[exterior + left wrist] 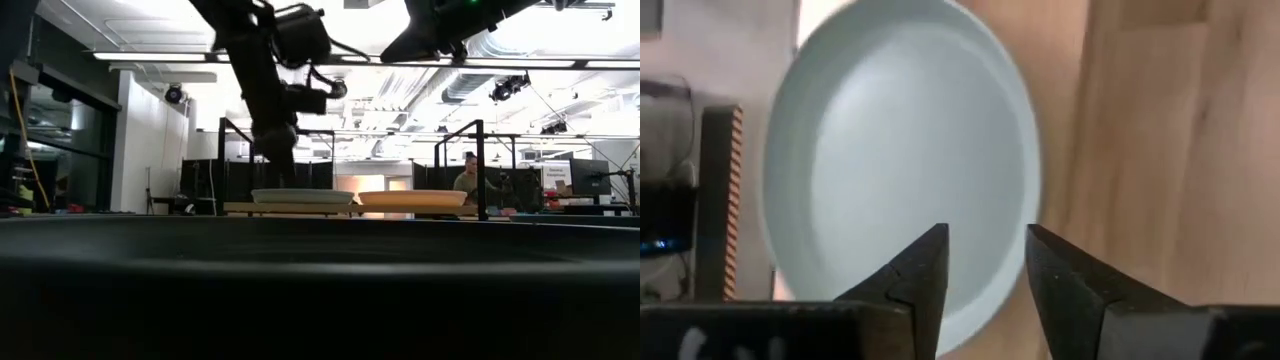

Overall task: Place and stack plates onto a shelf
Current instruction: Stack the light blue plate on top of the light orange plate on the shelf

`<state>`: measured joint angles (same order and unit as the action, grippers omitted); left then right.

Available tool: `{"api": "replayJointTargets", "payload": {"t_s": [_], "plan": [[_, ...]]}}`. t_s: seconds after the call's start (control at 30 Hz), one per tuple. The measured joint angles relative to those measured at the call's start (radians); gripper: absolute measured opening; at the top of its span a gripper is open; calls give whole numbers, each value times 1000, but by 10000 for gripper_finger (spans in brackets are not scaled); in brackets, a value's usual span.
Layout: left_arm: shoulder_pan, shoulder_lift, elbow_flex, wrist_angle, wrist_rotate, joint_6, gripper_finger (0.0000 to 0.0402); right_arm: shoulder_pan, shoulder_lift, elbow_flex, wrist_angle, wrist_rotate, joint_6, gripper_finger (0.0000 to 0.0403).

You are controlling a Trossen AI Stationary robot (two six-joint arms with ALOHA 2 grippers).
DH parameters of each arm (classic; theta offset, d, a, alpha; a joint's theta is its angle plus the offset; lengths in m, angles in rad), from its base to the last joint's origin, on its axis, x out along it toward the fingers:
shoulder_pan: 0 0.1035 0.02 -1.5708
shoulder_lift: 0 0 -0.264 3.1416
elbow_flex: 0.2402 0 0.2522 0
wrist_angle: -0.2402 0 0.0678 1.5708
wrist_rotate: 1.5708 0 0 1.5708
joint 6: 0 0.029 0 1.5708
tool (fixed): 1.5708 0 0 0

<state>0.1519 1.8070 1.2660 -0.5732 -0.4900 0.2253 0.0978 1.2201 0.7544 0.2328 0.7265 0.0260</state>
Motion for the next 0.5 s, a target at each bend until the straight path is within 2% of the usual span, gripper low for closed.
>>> {"api": "replayJointTargets", "payload": {"t_s": [0.1,0.2,0.4,0.5], "plan": [[-3,-57,-2,-34,4,-44,132,0,0,0,-8,0,0,0],[-3,-114,-21,-4,54,-42,133,0,0,0,-7,0,6,0],[39,-143,-95,70,296,79,133,0,0,0,-11,0,22,0],[65,-122,-123,111,324,147,133,0,0,0,-11,0,20,0]]}}
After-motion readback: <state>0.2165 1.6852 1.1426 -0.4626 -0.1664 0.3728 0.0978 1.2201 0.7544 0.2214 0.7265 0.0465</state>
